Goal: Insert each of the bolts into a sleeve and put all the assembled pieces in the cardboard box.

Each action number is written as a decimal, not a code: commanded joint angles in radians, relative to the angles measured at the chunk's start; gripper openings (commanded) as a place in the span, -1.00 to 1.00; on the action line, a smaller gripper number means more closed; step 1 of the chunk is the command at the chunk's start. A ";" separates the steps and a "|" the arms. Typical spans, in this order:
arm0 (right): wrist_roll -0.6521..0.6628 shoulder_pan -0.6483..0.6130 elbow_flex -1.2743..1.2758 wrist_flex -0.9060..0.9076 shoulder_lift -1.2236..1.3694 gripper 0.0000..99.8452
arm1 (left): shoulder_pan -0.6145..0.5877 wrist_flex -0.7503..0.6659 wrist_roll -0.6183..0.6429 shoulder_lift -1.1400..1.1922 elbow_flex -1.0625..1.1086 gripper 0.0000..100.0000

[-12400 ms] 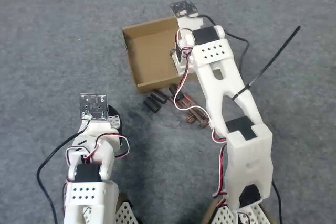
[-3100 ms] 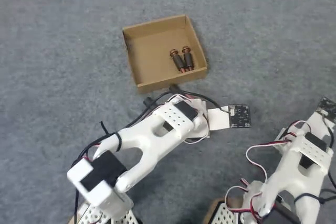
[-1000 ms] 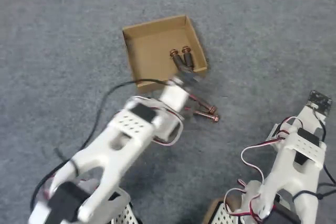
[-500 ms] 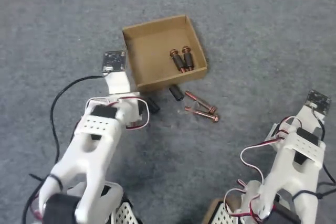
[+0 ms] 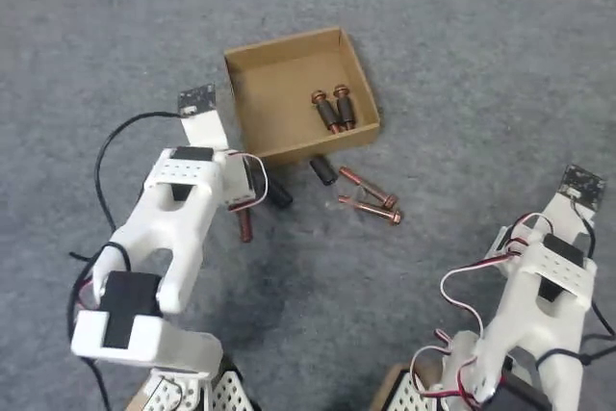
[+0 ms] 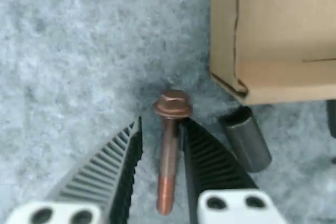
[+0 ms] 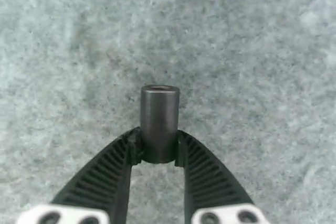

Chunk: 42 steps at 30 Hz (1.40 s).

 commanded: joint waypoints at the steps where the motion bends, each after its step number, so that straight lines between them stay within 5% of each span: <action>1: 0.026 -0.013 -0.015 -0.002 -0.048 -0.97 | -0.002 0.009 0.012 -0.002 -0.058 -0.86; 19: 0.028 -0.015 -0.015 -0.002 -0.048 -0.97 | 0.063 0.077 0.017 0.135 -0.154 -0.89; 42: 0.028 -0.015 -0.015 -0.002 -0.048 -0.97 | 0.021 -0.080 0.017 0.107 -0.153 -0.88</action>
